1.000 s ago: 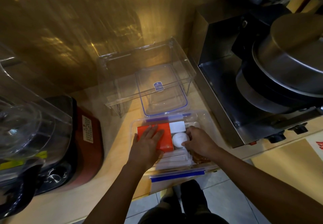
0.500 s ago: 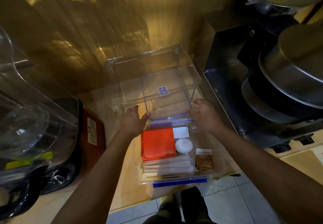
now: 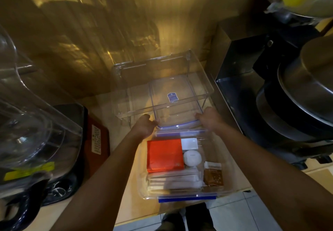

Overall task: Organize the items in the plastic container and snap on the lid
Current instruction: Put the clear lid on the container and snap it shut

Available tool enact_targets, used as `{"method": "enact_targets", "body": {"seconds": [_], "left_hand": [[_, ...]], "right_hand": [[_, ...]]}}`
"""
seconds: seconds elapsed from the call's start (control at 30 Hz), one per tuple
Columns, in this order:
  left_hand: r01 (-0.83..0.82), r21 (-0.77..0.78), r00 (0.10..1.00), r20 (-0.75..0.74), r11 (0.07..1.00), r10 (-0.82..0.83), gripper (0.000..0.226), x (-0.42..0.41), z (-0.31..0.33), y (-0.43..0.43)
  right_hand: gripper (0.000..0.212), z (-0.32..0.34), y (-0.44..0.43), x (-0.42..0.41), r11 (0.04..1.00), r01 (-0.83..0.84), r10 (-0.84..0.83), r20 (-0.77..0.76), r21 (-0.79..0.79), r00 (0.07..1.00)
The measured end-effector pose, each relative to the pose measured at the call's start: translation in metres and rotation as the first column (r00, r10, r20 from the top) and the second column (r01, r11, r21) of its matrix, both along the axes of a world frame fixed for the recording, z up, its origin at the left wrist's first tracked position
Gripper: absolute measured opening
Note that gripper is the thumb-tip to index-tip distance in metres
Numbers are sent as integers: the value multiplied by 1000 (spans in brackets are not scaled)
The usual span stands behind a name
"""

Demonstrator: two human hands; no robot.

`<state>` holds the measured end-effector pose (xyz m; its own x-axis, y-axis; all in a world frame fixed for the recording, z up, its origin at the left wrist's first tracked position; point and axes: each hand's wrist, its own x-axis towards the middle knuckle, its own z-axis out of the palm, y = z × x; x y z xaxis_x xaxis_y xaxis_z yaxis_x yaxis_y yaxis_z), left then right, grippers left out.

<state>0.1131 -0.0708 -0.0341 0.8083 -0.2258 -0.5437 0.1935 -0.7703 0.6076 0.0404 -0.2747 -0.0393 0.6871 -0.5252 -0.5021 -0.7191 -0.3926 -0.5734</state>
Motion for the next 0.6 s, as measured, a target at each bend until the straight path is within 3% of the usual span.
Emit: {"method": "enact_targets", "body": {"seconds": [0.1,0.17,0.27,0.43,0.6], "left_hand": [[-169,-160,986,-35,973,166,55,-1,5,0],[-211,-217,977,-64,953,202,53,-6,12,1],[-236,-233,971,-20,943,238,47,-13,23,4],[-201,-297,979,-35,933,200,18,-22,48,8],[-401,-465,902,-349,789,253,13,-44,53,17]], "right_hand": [[30,0,1,-2,993,116,-117,126,17,985],[23,2,4,-5,939,265,-310,210,218,927],[31,7,9,-10,744,419,-587,209,521,782],[22,25,18,-15,495,398,-771,179,772,612],[13,41,24,-39,525,387,-765,223,758,604]]}}
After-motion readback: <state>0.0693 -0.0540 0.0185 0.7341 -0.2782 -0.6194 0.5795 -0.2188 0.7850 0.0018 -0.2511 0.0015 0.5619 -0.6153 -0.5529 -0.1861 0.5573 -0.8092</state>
